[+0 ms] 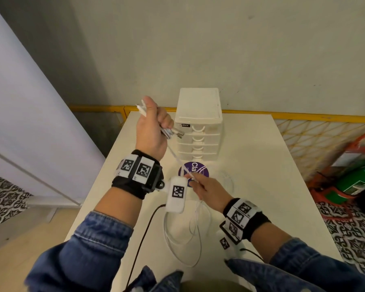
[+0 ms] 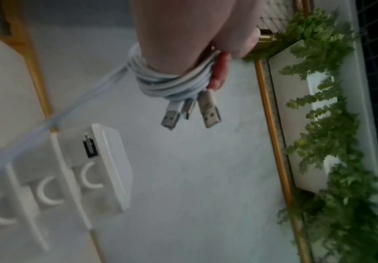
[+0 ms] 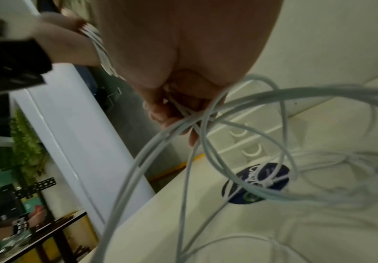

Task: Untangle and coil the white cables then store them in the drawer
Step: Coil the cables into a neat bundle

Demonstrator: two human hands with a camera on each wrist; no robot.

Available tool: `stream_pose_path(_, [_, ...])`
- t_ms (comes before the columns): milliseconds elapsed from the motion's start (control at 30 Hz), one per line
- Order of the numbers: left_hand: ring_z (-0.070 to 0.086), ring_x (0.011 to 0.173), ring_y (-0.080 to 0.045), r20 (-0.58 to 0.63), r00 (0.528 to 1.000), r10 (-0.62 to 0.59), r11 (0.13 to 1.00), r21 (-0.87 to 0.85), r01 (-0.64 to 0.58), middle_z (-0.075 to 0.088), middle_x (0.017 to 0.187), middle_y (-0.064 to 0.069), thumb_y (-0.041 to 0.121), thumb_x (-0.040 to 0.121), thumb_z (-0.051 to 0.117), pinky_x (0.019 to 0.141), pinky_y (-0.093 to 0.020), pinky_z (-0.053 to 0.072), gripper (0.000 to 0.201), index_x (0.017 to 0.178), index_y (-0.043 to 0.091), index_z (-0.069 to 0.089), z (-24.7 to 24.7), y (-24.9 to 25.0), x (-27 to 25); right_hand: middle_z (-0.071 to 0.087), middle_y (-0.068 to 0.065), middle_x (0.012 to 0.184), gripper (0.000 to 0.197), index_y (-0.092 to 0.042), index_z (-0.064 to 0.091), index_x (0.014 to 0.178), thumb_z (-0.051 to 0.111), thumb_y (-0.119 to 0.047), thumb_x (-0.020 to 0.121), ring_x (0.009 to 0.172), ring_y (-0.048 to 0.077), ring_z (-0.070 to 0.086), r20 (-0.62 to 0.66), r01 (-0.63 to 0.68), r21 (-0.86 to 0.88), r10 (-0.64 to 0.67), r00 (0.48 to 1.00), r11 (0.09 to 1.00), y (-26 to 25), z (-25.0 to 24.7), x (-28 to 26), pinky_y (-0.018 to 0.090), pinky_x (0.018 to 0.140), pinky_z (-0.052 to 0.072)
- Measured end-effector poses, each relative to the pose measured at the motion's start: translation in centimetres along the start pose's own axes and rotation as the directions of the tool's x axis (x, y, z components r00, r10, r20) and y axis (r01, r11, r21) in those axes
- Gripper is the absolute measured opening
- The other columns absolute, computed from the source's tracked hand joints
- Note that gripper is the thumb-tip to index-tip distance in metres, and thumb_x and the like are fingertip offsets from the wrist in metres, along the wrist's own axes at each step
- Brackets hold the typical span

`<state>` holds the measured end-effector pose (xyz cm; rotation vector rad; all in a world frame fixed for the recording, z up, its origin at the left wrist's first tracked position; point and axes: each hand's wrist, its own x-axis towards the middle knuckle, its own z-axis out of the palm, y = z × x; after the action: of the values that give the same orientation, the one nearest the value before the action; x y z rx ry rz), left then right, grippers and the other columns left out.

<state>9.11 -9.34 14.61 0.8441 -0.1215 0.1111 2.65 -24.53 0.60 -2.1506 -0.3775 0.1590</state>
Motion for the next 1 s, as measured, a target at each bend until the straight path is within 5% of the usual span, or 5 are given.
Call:
stream_pose_path(167, [0.041,0.045,-0.015,0.024,0.983,0.182,0.672,0.727,-0.142,0.044,0.053,-0.004,0.025,0.090,0.053,0.047,-0.032,0.038,0.028,0.068,0.010,0.047,-2.2,-1.8,-0.3,0.068,-0.010,0.109,0.029,-0.027,0.058,0.118,0.043,-0.029,0.094,0.092,-0.003,0.062,-0.001,0.201,-0.063,-0.201,0.980,0.978,-2.7,-0.6,-0.3,0.015,0.084,0.046])
stream_pose_path(300, [0.041,0.041,-0.019,0.188,0.965,-0.180,0.345,0.931,-0.117,0.047,0.048,-0.009,0.044,0.086,0.058,0.047,-0.038,0.037,0.049,0.062,0.003,0.046,-4.1,-3.6,-1.4,0.070,-0.008,0.086,0.030,-0.027,0.062,0.107,0.038,-0.037,0.092,0.069,-0.002,0.057,-0.134,0.314,-0.127,-0.330,0.934,0.941,-4.6,-2.4,0.2,0.019,0.067,0.044])
stream_pose_path(467, [0.031,0.032,-0.016,0.240,0.772,-0.589,0.481,0.871,0.097,0.037,0.038,-0.006,0.063,0.088,0.023,0.041,-0.022,0.031,0.069,0.056,0.008,0.050,-3.5,-3.2,-3.6,0.057,0.000,0.063,0.020,-0.030,0.043,0.091,0.058,-0.040,0.082,0.056,0.016,0.053,-0.270,0.212,-0.093,-0.230,0.935,0.973,-4.3,-5.4,1.4,0.033,0.059,0.042])
stream_pose_path(600, [0.024,0.032,-0.012,0.273,0.642,-0.717,0.501,0.841,0.202,0.031,0.043,-0.003,0.048,0.085,0.055,0.037,-0.017,0.021,0.047,0.065,0.008,0.044,-3.4,-3.4,-3.7,0.063,0.011,0.074,0.013,-0.020,0.049,0.094,0.059,-0.019,0.084,0.069,0.026,0.059,-0.201,0.197,-0.177,-0.231,0.952,0.964,-3.3,-6.8,1.8,0.034,0.065,0.045])
stream_pose_path(1000, [0.027,0.027,-0.006,0.274,0.911,-0.307,0.924,0.314,0.217,0.033,0.037,0.007,0.031,0.098,0.040,0.032,-0.017,0.026,0.033,0.069,0.016,0.044,-3.0,2.3,-0.7,0.063,0.004,0.087,0.020,-0.014,0.056,0.086,0.048,-0.031,0.093,0.083,0.023,0.055,-0.039,-0.201,-0.310,0.199,0.979,0.929,6.4,-5.5,-1.3,0.024,0.066,0.036])
